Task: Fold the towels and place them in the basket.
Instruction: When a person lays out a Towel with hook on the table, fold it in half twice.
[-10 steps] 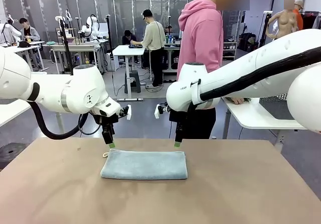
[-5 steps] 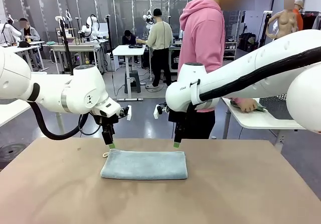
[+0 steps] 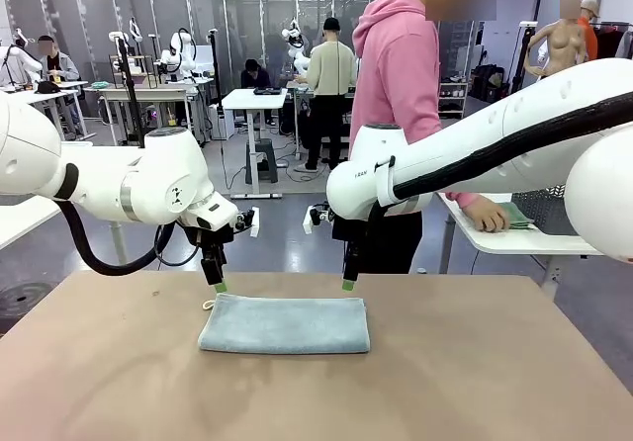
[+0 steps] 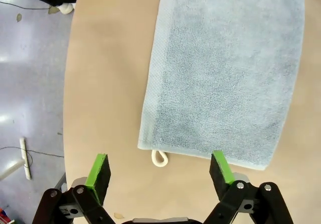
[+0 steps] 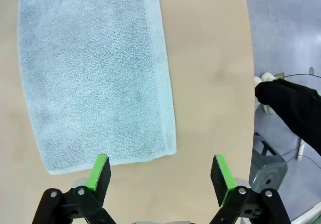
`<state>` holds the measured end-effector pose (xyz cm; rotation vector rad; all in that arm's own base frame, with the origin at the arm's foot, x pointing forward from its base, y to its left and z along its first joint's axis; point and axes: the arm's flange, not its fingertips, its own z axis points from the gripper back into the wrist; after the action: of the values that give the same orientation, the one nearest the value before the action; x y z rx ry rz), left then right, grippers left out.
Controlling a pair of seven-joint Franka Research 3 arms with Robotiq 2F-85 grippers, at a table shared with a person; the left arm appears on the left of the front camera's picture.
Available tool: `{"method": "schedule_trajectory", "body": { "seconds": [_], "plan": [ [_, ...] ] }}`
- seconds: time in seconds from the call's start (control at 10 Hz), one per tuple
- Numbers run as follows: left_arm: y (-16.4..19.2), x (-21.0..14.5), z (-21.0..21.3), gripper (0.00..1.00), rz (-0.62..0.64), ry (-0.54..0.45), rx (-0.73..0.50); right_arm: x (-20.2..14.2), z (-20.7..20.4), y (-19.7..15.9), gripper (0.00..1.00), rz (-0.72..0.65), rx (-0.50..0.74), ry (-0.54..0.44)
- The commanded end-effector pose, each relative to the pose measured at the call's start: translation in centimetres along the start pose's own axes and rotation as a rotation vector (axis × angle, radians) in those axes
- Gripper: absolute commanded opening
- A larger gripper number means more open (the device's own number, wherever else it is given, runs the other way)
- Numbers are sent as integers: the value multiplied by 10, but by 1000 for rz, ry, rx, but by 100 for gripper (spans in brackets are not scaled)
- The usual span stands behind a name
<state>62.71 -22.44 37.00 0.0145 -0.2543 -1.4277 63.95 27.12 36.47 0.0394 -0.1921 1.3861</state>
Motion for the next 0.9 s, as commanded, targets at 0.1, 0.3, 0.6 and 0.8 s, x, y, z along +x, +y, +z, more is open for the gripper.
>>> {"method": "schedule_trajectory", "body": {
  "seconds": [0.1, 0.3, 0.6, 0.8],
  "plan": [
    [4, -1, 0, 100, 3, 0, 8, -2, 0, -1, 100, 7, -3, 4],
    [0, 0, 0, 100, 0, 0, 0, 0, 0, 0, 100, 0, 0, 0],
    [-39, -32, 124, 100, 239, -59, 19, -23, 63, 49, 100, -414, -38, 74],
    [-88, -49, 200, 100, 376, -30, 83, -35, 69, 62, 100, -621, -98, 75]
  ]
}}
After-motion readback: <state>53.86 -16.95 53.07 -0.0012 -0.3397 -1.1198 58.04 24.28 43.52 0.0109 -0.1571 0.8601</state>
